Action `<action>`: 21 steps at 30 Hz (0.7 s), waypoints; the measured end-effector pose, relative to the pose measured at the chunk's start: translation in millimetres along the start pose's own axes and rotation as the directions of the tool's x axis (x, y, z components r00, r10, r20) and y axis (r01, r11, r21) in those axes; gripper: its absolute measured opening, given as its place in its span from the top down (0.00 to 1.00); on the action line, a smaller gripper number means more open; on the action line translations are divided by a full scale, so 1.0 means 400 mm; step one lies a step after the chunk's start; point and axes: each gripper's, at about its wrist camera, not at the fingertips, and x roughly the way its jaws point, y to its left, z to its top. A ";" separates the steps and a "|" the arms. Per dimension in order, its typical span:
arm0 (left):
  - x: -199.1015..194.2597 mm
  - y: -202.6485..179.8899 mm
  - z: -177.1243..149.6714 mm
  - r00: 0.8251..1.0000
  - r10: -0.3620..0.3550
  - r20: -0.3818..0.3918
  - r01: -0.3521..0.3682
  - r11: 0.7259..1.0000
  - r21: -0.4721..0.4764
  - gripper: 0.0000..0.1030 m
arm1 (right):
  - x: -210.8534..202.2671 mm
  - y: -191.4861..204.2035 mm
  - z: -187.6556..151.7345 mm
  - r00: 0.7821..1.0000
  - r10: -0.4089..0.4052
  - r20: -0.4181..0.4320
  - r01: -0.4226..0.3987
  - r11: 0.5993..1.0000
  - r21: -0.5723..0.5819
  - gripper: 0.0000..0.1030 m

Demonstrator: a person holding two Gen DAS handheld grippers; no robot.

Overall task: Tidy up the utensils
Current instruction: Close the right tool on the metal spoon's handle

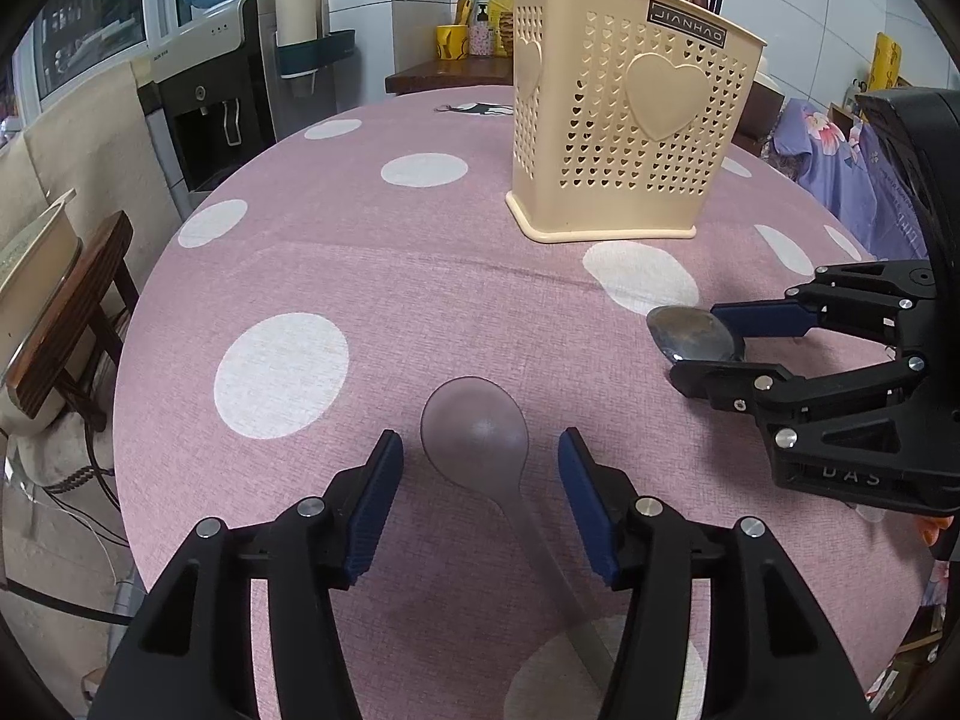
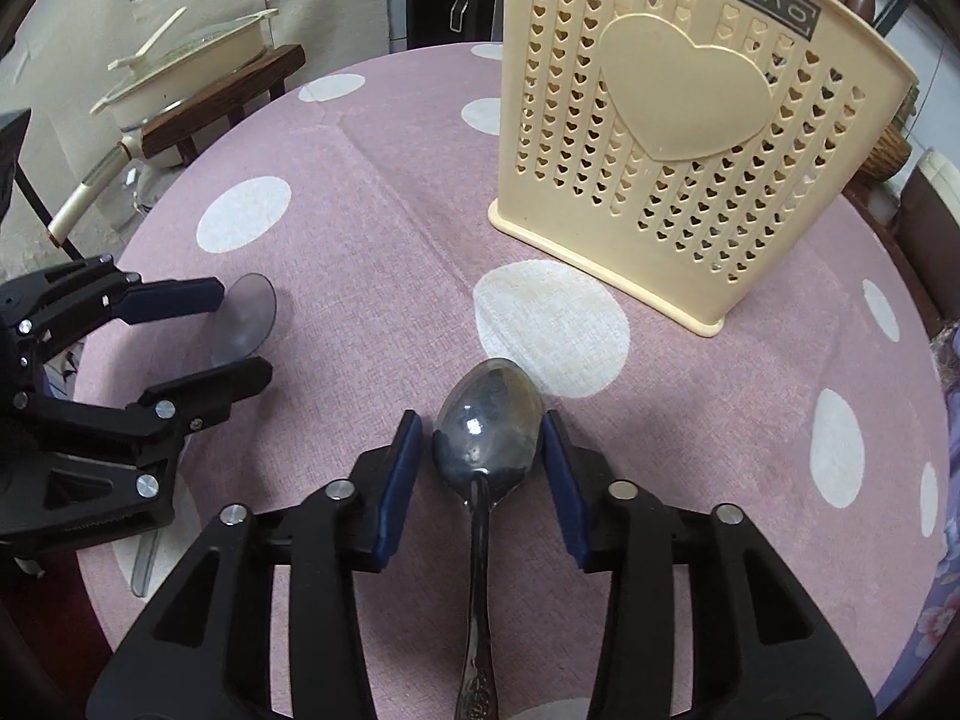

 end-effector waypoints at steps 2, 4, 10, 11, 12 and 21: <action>0.000 -0.001 0.000 1.000 0.000 -0.002 0.000 1.000 0.000 0.47 | 0.000 -0.003 -0.002 1.000 0.018 0.004 -0.018 1.000 0.016 0.67; 0.000 -0.002 -0.001 1.000 0.001 -0.004 -0.001 1.000 0.003 0.48 | 0.000 0.001 -0.003 1.000 0.017 0.007 -0.018 1.000 0.016 0.69; -0.002 -0.005 -0.003 1.000 -0.004 -0.005 0.004 1.000 0.002 0.47 | 0.002 -0.001 -0.002 1.000 -0.006 0.010 0.005 1.000 0.023 0.66; -0.002 -0.005 -0.004 1.000 -0.005 -0.004 0.005 1.000 0.001 0.47 | 0.002 -0.003 -0.003 1.000 -0.005 0.009 0.005 1.000 0.028 0.66; -0.002 -0.005 -0.004 1.000 -0.006 -0.004 0.006 1.000 -0.001 0.47 | 0.002 -0.003 -0.003 1.000 -0.008 0.009 0.008 0.999 0.031 0.65; -0.002 -0.007 -0.005 1.000 -0.011 -0.002 0.011 1.000 -0.002 0.45 | -0.008 0.058 -0.011 0.989 -0.137 0.056 0.139 0.990 -0.027 0.66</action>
